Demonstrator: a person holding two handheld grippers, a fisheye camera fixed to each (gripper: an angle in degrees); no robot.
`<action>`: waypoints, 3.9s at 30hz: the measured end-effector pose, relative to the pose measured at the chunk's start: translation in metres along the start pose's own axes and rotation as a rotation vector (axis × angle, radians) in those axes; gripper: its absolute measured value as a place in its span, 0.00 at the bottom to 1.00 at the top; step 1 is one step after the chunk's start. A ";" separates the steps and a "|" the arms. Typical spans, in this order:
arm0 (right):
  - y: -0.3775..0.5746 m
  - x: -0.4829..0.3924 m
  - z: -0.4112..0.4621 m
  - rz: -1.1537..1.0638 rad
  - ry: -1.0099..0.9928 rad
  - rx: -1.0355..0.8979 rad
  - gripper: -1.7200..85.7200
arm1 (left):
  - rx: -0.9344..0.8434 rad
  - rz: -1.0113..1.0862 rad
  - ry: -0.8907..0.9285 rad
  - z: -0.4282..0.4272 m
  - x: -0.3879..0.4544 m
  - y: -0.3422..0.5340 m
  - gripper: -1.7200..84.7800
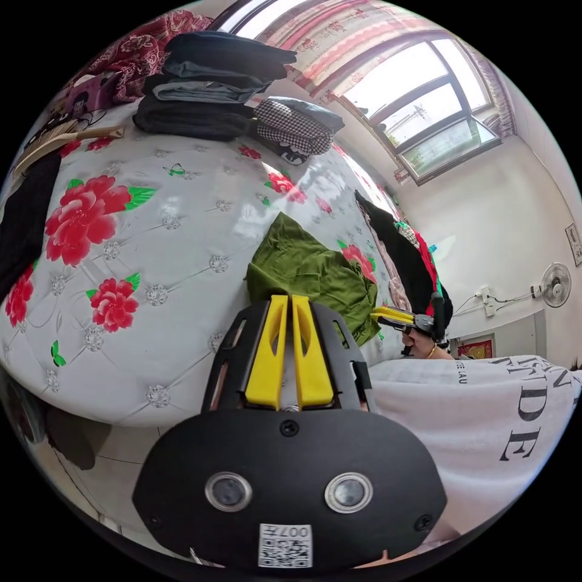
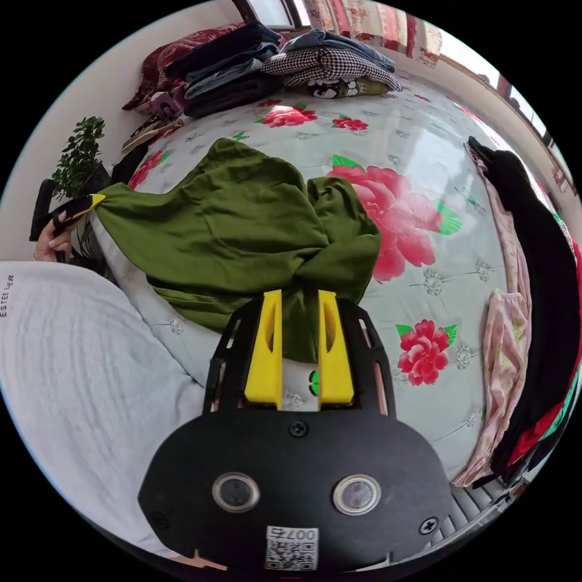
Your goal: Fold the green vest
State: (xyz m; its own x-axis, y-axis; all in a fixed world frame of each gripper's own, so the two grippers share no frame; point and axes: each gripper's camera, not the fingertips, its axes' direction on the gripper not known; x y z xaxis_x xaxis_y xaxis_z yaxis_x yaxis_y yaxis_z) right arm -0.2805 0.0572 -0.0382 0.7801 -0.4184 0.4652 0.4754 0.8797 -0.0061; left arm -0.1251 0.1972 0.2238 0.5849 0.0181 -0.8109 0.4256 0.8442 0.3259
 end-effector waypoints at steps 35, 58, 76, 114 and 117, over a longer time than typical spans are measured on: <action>0.237 0.075 -0.173 0.115 -0.067 0.568 0.02 | -0.077 0.205 0.061 0.027 -0.034 -0.031 0.01; 0.119 0.097 -0.403 -0.207 -0.080 1.280 0.02 | 0.785 0.364 0.237 -0.230 -0.016 -0.135 0.01; 0.190 0.104 -0.085 0.065 -0.138 0.475 0.02 | 0.268 -0.128 0.198 0.028 -0.179 0.136 0.01; 0.051 0.099 0.025 0.240 -0.114 0.011 0.07 | -0.205 -0.154 -0.222 0.170 -0.105 0.065 0.10; 0.038 0.087 0.029 0.159 -0.075 -0.058 0.04 | -0.213 -0.052 -0.296 0.176 -0.096 0.061 0.02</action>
State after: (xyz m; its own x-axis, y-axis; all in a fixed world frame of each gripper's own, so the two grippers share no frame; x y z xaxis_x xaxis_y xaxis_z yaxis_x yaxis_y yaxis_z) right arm -0.2061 0.0610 0.0272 0.8161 -0.2551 0.5186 0.3726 0.9181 -0.1348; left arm -0.0340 0.1532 0.4074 0.7540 -0.1571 -0.6378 0.3248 0.9331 0.1541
